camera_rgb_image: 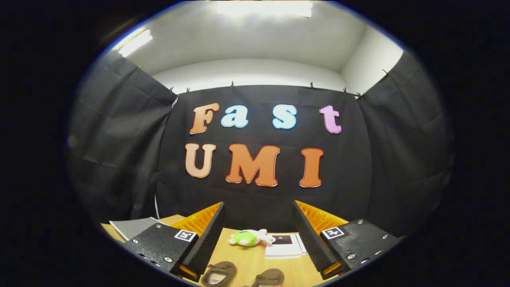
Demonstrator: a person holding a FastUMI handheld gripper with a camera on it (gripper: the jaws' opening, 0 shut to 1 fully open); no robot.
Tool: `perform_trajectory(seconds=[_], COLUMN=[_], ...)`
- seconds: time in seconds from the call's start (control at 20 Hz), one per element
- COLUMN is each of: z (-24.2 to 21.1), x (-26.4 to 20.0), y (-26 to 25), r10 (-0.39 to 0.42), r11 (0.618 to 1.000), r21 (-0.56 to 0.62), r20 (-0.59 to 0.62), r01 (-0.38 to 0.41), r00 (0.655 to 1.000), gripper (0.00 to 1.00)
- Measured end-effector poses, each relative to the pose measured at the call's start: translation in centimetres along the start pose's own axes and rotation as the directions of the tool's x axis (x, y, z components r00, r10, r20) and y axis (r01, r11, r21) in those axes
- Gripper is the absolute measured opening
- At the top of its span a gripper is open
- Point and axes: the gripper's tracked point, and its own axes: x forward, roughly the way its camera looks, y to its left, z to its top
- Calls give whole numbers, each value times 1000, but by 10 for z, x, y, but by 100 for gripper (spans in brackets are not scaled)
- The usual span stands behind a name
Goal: Open the storage box then place both shoes into the box .Put the left shoe in first, then the right shoe, with the right side of both shoes facing outward in a uniform manner.
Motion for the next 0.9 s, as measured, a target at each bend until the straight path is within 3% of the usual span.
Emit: perform_trajectory(seconds=[0.4,0.9], z=[2,-50], x=[-7,-15], y=[29,76], r10=[89,244], r11=[996,961], r21=[21,169], r20=[2,-145], r01=[-89,-219], r00=[996,959], gripper=[100,100])
